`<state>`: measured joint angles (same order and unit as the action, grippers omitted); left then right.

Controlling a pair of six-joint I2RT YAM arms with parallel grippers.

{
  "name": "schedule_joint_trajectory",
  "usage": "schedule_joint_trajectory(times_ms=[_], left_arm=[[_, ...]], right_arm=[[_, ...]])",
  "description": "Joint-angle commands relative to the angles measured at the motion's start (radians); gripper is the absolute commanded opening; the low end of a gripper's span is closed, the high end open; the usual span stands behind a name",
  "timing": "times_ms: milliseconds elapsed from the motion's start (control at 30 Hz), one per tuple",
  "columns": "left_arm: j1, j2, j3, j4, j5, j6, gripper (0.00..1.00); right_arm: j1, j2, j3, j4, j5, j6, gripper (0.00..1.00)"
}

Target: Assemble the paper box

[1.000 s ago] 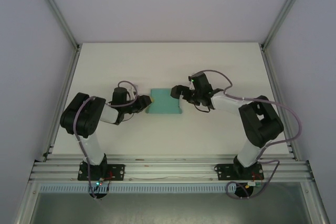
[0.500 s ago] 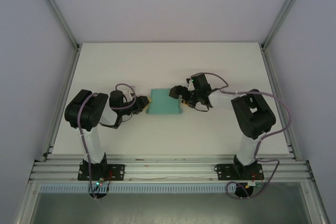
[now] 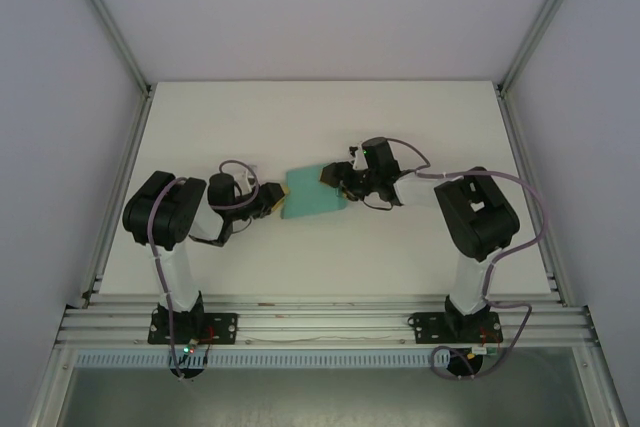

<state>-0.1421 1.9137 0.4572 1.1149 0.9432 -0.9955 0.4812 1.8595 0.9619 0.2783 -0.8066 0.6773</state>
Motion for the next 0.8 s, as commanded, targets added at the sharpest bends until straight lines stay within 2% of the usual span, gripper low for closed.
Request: schedule_joint_trajectory(times_ms=[0, 67, 100, 167, 267, 367, 433, 467, 600, 667, 767], left_arm=[[0.001, -0.054, 0.007, -0.035, 0.000, 0.038, 0.41], [-0.002, -0.101, 0.017, -0.072, -0.008, 0.063, 0.55], [-0.003, -0.129, 0.022, -0.100, -0.018, 0.078, 0.67], [-0.014, -0.199, 0.041, -0.201, -0.049, 0.140, 0.99], [-0.055, -0.326, 0.100, -0.458, -0.152, 0.307, 1.00], [-0.160, -0.468, 0.180, -0.766, -0.410, 0.549, 1.00], [-0.246, -0.550, 0.211, -0.872, -0.579, 0.692, 1.00], [-0.278, -0.583, 0.211, -0.886, -0.629, 0.742, 1.00], [-0.368, -0.715, 0.182, -0.863, -0.685, 0.961, 1.00], [-0.440, -0.763, 0.170, -0.850, -0.760, 1.085, 1.00], [-0.528, -0.798, 0.176, -0.877, -0.791, 1.262, 1.00]], right_arm=[[0.000, -0.053, -0.005, -0.004, 0.002, -0.013, 0.51], [-0.002, -0.074, -0.004, -0.031, 0.016, -0.022, 0.50], [-0.003, -0.088, -0.001, -0.045, 0.022, -0.028, 0.49], [-0.004, -0.118, -0.007, -0.071, 0.049, -0.029, 0.49], [-0.012, -0.174, -0.006, -0.128, 0.094, -0.017, 0.49], [-0.030, -0.230, 0.010, -0.219, 0.122, 0.015, 0.47], [-0.052, -0.262, 0.029, -0.297, 0.124, 0.050, 0.46], [-0.063, -0.277, 0.035, -0.323, 0.119, 0.067, 0.46], [-0.108, -0.339, 0.082, -0.459, 0.085, 0.110, 0.46], [-0.125, -0.364, 0.108, -0.531, 0.079, 0.100, 0.46], [-0.143, -0.395, 0.136, -0.610, 0.088, 0.100, 0.46]])
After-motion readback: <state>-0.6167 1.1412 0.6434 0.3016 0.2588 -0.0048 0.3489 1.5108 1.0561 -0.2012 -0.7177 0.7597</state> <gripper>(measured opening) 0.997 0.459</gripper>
